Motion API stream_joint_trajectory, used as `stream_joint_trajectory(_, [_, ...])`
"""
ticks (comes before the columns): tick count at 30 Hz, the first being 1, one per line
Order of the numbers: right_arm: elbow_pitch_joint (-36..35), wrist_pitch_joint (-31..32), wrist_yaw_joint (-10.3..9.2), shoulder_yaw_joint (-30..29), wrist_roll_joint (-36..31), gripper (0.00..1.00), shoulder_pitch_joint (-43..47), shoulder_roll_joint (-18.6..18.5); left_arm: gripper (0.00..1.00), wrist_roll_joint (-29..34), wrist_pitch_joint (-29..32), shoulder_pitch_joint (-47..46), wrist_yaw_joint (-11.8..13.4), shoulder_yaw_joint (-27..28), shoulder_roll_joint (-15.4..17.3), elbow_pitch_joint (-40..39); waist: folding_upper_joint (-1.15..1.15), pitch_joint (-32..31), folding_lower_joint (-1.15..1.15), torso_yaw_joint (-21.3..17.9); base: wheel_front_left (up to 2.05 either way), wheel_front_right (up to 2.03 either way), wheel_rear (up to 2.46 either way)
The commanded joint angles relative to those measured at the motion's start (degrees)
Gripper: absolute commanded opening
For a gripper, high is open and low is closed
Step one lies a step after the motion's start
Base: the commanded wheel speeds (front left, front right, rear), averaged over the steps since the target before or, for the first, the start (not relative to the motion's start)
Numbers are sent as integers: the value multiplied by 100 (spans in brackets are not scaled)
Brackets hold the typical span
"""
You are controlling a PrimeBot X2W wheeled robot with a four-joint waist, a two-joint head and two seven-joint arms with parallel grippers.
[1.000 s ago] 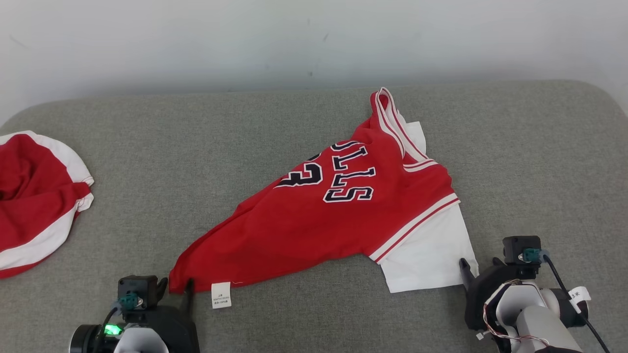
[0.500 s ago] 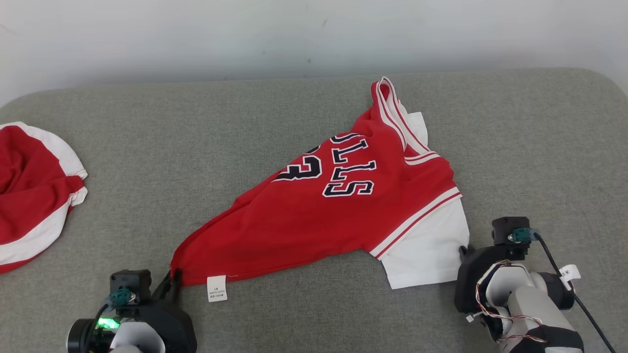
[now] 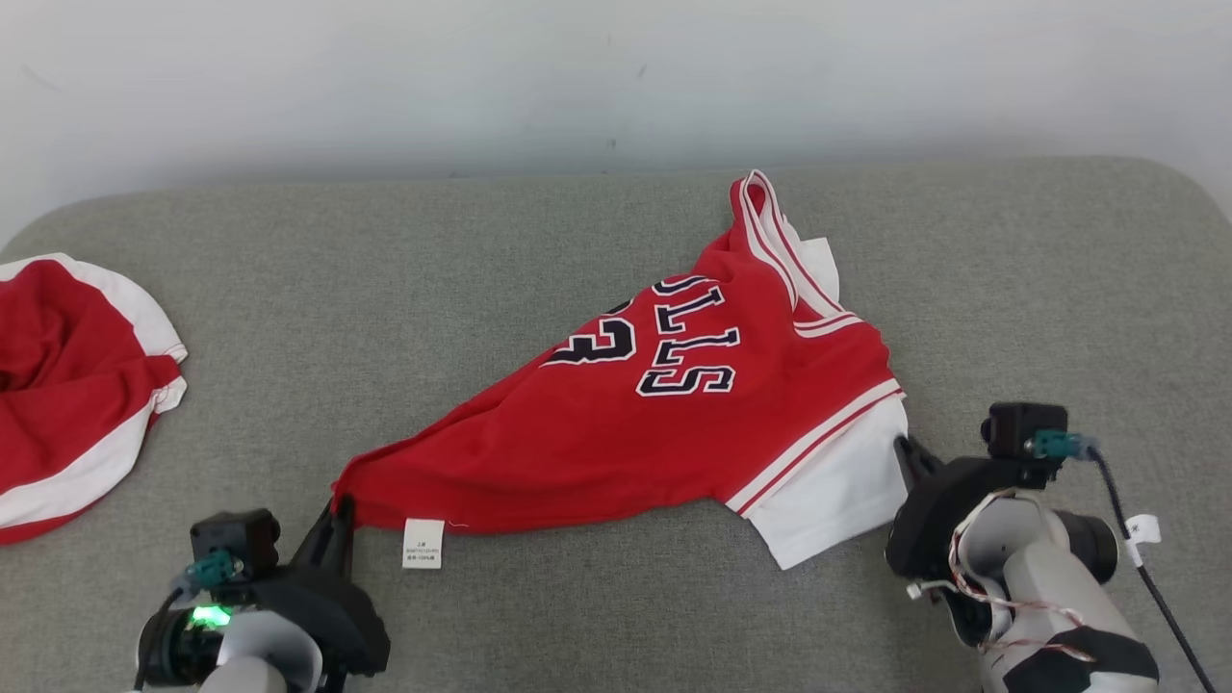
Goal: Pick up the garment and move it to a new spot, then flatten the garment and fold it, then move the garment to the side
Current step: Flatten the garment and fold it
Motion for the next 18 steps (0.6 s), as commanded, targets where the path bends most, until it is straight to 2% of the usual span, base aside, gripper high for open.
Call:
stream_joint_trajectory(1, [-209, -43, 9, 10, 348, 0, -69, 7, 0, -183, 50, -115, -51, 67, -73, -98, -1, -41, 0, 6, 0, 0, 0])
stream_joint_trajectory(4, [-636, 69, 9, -105, 1134, 0, -190, 38, 0, -670, 230, -263, -137, 218, -192, -271, -1, -11, 0, -15, 0, 0, 0])
stream_joint_trajectory(8, [-1253, 534, 9, -277, 2071, 0, -576, 55, 0, -1387, 733, -652, -200, 353, -295, -615, -1, 217, 0, -110, 0, 0, 0])
stream_joint_trajectory(13, [-1651, 958, 9, -449, 2395, 0, -1521, -63, 0, -2074, 1434, -1462, -233, 516, -260, -1060, -1, 727, 0, -316, 0, 0, 0])
stream_joint_trajectory(17, [-1526, 930, 8, -586, 2330, 0, -2654, -14, 0, -2546, 1897, -2421, 48, 893, -217, -1223, -1, 1267, 0, -526, 0, 0, 0])
stream_joint_trajectory(18, [-1526, 930, 8, -586, 2330, 0, -2654, -14, 0, -2546, 1897, -2421, 48, 893, -217, -1223, -1, 1267, 0, -526, 0, 0, 0])
